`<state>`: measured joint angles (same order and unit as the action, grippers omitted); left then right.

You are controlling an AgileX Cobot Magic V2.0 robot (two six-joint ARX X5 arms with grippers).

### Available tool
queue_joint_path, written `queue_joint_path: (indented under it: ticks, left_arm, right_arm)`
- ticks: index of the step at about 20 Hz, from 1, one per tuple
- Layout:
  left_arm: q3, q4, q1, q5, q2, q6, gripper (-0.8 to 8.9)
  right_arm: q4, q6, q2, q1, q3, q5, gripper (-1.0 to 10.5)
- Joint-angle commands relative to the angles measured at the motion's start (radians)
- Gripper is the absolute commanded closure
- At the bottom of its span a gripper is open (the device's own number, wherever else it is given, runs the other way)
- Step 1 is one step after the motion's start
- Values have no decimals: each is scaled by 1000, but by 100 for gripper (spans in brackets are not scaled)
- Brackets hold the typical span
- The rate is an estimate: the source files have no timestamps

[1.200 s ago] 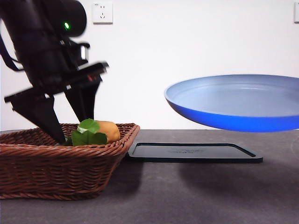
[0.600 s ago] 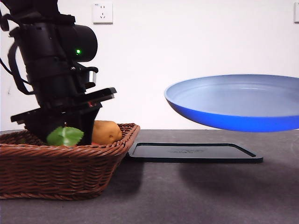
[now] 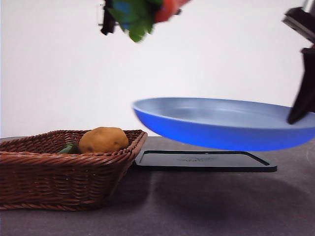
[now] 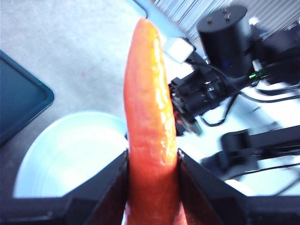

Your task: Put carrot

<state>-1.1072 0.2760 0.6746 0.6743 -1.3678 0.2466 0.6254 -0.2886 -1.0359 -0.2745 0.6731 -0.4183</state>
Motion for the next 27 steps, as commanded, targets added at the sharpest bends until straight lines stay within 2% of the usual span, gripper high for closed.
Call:
queue_joint_path:
  ticks: [1,4,6,11,16,19,22,25,27]
  left_arm:
    - [-14,26,81,-182,-44,-16,690]
    - [-14,91,157,-410,-84,-61,690]
    - [-14,128,185,-468,-110,-68,690]
    - [-14,183,217,-471,-161,-71,684]
    - [-14,193,228,-469,-198,-72,521]
    - [-14,187,228,-460,-190,-66,516]
    - [-14,197,226,-460,-130,-66,516]
    - [-14,221,226,-467,-23,-63,516]
    - [-14,264,226,-514,73,-63,516]
  right_arm:
    - [-27,-32,-13,-33,14,-1,943]
    - [-27,-34,-13,-53,14,5,943]
    - [-27,-35,-13,-54,14,5,943]
    - [-27,-36,-14,-54,14,5,943]
    - [-26,-36,-14,-54,14,5,943]
    - [-26,-35,-14,-54,14,5,943]
    - [-24,-36,-14,-53,14,11,943]
    - [-25,-45,-34,-51,14,58,943]
    - [-26,-50,-65,-41,14,56,943]
